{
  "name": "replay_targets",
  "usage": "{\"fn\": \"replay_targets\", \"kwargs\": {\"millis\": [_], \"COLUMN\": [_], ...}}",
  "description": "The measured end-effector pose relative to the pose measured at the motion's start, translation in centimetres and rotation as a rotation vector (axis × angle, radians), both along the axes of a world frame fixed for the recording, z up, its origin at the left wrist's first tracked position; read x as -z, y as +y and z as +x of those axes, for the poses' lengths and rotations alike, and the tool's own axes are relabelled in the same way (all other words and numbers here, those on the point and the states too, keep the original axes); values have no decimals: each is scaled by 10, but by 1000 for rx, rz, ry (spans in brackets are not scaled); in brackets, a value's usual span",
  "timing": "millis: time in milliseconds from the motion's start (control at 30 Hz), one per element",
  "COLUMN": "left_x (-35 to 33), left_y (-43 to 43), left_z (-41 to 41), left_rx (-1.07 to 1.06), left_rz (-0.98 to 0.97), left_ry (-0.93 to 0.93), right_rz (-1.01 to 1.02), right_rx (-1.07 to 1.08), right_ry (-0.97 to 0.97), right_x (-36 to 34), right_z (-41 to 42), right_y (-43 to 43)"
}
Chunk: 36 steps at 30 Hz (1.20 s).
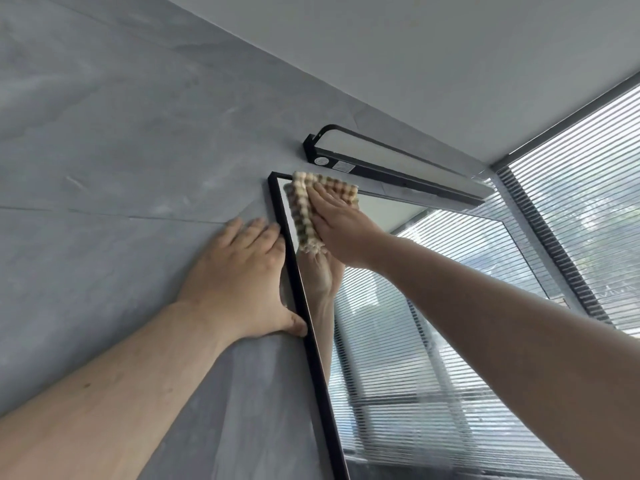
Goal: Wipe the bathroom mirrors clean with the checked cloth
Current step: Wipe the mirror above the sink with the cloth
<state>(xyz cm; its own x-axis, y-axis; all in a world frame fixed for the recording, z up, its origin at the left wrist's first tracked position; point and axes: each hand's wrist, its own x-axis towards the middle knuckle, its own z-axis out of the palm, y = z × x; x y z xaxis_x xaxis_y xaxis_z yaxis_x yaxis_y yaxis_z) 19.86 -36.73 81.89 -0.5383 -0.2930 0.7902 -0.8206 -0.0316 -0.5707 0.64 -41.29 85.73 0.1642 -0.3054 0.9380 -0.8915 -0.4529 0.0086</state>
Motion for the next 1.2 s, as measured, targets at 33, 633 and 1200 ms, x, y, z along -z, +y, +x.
{"fn": "replay_targets", "kwargs": {"millis": [33, 633, 1200], "left_x": [0, 0, 5], "left_y": [0, -4, 3], "left_z": [0, -1, -2], "left_rx": [-5, 6, -12], "left_rz": [4, 24, 34], "left_ry": [-5, 15, 1], "right_rz": [18, 157, 144], "right_rx": [-8, -199, -112], "right_ry": [-38, -410, 100], "right_x": [-3, 28, 198], "right_z": [-9, -100, -3], "right_y": [-4, -63, 19]}}
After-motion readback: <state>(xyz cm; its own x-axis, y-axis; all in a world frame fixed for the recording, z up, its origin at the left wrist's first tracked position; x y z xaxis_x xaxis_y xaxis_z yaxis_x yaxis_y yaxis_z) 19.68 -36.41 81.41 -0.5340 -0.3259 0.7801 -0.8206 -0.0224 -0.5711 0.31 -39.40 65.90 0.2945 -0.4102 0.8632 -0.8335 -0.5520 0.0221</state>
